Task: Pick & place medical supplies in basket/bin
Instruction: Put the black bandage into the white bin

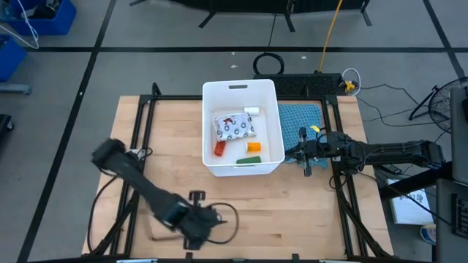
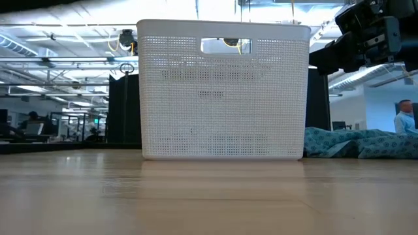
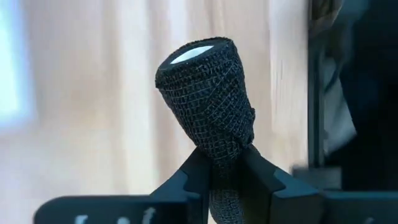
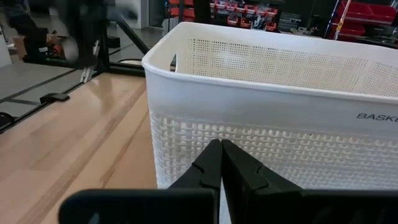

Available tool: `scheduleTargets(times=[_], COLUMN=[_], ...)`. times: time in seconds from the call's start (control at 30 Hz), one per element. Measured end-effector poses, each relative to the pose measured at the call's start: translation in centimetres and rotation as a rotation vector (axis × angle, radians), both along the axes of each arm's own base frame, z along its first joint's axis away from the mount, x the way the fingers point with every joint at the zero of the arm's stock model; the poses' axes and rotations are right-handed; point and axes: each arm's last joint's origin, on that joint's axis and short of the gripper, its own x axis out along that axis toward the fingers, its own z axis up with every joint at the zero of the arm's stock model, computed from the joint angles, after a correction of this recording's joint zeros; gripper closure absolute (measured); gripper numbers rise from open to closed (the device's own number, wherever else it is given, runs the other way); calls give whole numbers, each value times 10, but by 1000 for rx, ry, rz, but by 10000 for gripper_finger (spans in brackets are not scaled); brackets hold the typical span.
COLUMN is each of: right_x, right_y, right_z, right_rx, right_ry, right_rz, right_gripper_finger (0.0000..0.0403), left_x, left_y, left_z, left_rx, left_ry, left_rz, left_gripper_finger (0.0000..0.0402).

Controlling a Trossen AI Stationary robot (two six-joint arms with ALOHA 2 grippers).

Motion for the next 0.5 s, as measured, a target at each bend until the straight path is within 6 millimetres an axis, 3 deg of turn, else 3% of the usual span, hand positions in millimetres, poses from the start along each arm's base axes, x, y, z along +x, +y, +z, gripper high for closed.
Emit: scheduleTargets(times=[0.13,0.23,0.4,0.5], right_x=[0,0,0,0], right_y=[0,0,0,0], right_z=[0,0,0,0], right_rx=[-1,-2,0,-1], right_ry=[0,0,0,0], right_rz=[0,0,0,0], right_gripper_finger=[403,403,403,403], left_x=[-35,-62,-93,-103], left_y=[11,21,54,81], left_z=[65,99,140,142], left_rx=[112,211,369,394], left_ry=[-320,-483,-671,-715], left_rz=[-69,-131,-154,-141], left_gripper_finger=[351,347,337,343])
